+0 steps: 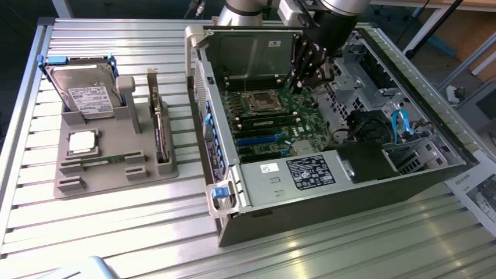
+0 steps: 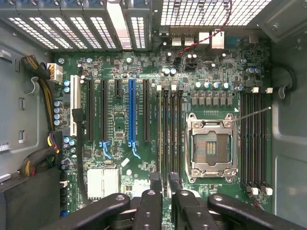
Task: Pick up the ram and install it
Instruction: 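Press down the ram until it locks into place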
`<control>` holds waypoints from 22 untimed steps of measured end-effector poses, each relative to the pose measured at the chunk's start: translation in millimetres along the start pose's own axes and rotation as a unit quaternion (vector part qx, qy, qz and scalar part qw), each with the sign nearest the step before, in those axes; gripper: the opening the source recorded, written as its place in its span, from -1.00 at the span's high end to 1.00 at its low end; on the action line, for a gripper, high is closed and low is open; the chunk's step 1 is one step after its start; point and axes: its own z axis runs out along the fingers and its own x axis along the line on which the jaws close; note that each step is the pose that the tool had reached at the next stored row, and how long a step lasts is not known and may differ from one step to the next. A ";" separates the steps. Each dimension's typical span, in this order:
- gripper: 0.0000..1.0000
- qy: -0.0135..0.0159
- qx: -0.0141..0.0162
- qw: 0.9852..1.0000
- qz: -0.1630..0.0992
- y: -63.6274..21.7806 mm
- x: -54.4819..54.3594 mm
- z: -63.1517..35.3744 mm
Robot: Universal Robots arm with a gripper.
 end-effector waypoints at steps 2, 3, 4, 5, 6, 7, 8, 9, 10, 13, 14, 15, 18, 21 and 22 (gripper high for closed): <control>0.61 0.000 0.000 1.000 0.000 0.0 0.0 0.0; 0.61 0.000 0.000 1.000 0.000 0.0 0.0 0.0; 0.61 0.000 0.000 1.000 0.000 0.0 0.0 0.0; 0.61 0.000 0.000 1.000 0.000 0.0 0.0 -0.1; 0.65 0.000 0.000 1.000 0.000 0.0 0.0 0.0; 0.77 0.000 0.000 1.000 0.000 0.0 0.0 -0.1; 0.77 0.000 0.000 1.000 0.000 0.0 0.0 -0.1; 0.80 0.000 0.000 1.000 0.000 0.0 0.0 -0.1; 0.80 0.000 0.000 1.000 0.000 0.0 0.0 -0.1; 0.80 0.000 0.000 1.000 0.000 0.0 0.0 -0.1; 0.80 0.000 0.000 1.000 0.000 0.0 0.0 -0.1; 0.80 0.000 0.000 1.000 0.000 0.0 0.0 -0.1; 0.80 0.000 0.000 1.000 0.000 0.0 0.0 -0.2; 0.80 0.000 0.000 1.000 0.000 0.0 0.0 -0.2; 0.80 0.000 0.000 1.000 0.000 0.0 0.0 -0.2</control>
